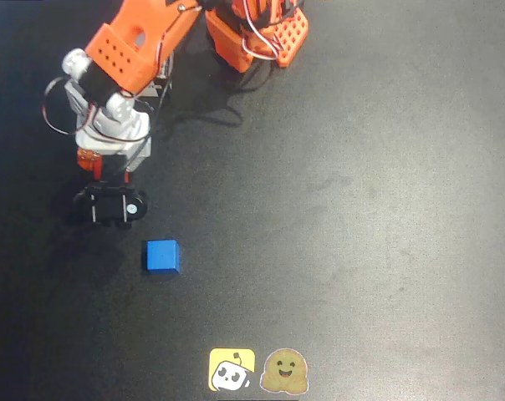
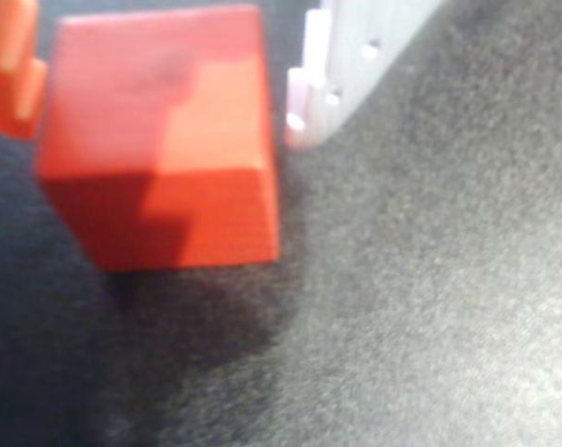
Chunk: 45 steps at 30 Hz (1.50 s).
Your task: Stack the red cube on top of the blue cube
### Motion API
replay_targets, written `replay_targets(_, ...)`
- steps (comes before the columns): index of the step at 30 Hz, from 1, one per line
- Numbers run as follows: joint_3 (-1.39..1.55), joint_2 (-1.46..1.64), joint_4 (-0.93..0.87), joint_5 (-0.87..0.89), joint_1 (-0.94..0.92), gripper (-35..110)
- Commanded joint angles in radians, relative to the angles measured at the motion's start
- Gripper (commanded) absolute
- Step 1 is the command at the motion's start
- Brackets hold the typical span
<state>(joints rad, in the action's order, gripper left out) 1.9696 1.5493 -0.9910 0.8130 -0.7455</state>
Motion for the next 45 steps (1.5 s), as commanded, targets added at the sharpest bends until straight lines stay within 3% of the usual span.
replay_targets(1,0.003,0.003,0.018,0.009,0.005,18)
replay_targets(12,0.005,-0.002,0.02,0.026,0.0,0)
replay_targets(26,-0.121,0.155,-0.225,0.144,0.044,0)
replay_targets(45,-0.066,0.328,-0.222,0.426,0.311,0)
